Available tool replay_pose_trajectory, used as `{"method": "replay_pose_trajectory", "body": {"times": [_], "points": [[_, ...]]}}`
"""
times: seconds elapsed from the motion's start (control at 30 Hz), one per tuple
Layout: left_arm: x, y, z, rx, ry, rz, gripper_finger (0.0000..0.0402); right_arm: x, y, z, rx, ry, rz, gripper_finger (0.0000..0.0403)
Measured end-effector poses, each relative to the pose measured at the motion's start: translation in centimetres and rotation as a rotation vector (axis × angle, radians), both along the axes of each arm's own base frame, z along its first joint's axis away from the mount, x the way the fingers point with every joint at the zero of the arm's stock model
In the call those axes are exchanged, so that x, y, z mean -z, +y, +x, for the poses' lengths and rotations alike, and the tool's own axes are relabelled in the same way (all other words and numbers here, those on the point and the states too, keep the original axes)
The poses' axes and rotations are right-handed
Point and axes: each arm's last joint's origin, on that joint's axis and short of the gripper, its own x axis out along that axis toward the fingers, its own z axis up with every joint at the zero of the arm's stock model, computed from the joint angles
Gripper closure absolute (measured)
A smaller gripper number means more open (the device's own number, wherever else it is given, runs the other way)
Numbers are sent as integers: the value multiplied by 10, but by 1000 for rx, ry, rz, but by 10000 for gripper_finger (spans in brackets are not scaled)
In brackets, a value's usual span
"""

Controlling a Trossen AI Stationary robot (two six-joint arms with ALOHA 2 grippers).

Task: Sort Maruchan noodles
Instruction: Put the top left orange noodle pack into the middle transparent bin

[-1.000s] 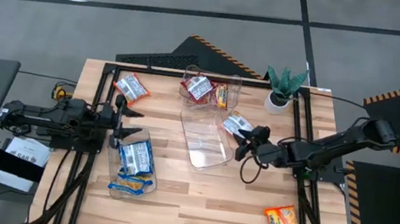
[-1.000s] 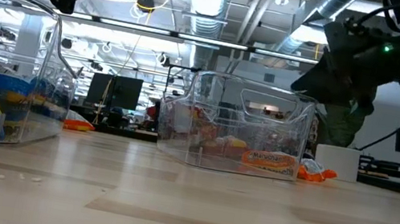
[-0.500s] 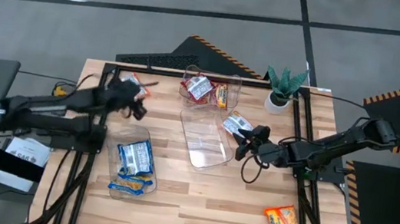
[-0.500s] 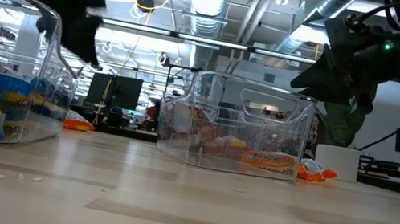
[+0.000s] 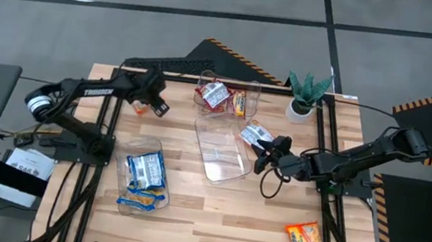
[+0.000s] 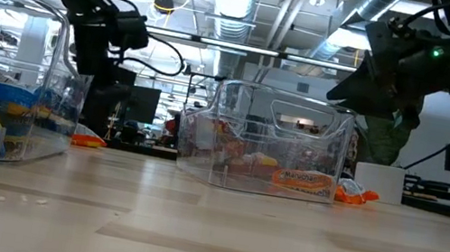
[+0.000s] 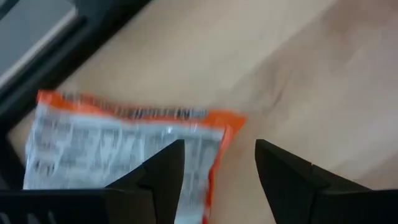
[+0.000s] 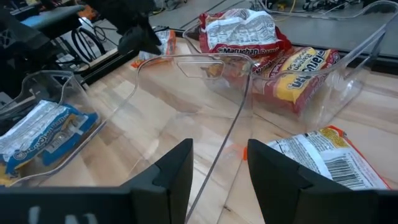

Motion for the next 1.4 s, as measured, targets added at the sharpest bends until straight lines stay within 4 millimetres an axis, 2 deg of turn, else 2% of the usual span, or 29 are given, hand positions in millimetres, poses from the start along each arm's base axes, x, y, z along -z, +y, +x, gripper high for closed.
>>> {"method": "replay_pose_trajectory", "body": {"times": [0.17, 0.47, 0.9, 1.0, 1.17, 1.4], "points": [[1, 5, 1, 25, 2, 12, 216, 0, 0, 0, -1, 3, 0, 227], [4, 2, -4, 20, 71, -16, 216, 0, 0, 0, -1, 3, 0, 227], [13, 5, -19, -17, 151, -8, 220, 0, 0, 0, -1, 3, 0, 227], [13, 5, -20, -27, 165, 3, 251, 0, 0, 0, -1, 3, 0, 227], [13, 5, -20, -35, 172, 8, 380, 0, 0, 0, -1, 3, 1, 227], [11, 1, -16, 7, 132, -9, 401, 0, 0, 0, -1, 3, 0, 227]]}}
